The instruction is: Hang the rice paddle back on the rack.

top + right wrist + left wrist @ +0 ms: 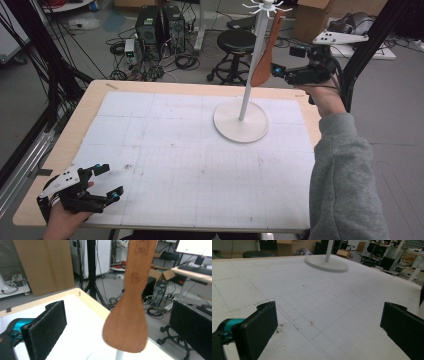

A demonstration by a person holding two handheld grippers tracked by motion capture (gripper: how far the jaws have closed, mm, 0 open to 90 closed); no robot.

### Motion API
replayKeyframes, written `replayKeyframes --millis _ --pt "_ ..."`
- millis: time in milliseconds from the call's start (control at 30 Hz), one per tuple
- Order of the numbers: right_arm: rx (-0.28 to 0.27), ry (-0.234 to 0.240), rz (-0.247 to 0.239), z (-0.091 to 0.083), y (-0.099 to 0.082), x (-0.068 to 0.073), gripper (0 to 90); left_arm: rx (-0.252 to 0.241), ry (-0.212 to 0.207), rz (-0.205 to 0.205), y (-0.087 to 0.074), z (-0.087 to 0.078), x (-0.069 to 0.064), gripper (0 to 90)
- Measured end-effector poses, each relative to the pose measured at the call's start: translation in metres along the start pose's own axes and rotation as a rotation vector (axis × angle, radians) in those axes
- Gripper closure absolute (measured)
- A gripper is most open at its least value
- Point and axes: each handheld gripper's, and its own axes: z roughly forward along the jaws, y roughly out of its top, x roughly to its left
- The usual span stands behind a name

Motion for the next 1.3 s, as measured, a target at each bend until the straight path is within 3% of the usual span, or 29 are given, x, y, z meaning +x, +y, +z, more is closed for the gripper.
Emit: replayKeyframes --millis 67,233,633,733,1000,1300 --pt "-0.017 -0.002 -0.014 -0.006 -0.005 0.003 0.0 -0.004 -0.002 -0.003 0.0 0.0 0.0 1.8" --pt "-0.049 -0.002 0.006 -0.017 -0.022 0.006 0.0 -0.016 -0.007 -0.004 0.002 0.001 0.001 1.8" --pt "-0.029 0.018 0.029 -0.029 -0.065 0.018 0.0 -0.009 -0.012 0.004 0.003 0.007 0.001 1.8" --pt "-0.012 0.036 0.016 -0.03 -0.073 0.024 0.0 -0.01 -0.013 0.007 0.003 0.007 0.001 1.8" --pt "-0.031 0.083 0.024 -0.031 -0.102 0.037 0.0 -0.019 -0.015 0.005 0.004 0.007 0.0 1.8" --pt "0.005 0.143 0.022 -0.029 -0.147 0.059 0.0 -0.022 -0.016 0.011 0.006 0.009 0.0 1.8"
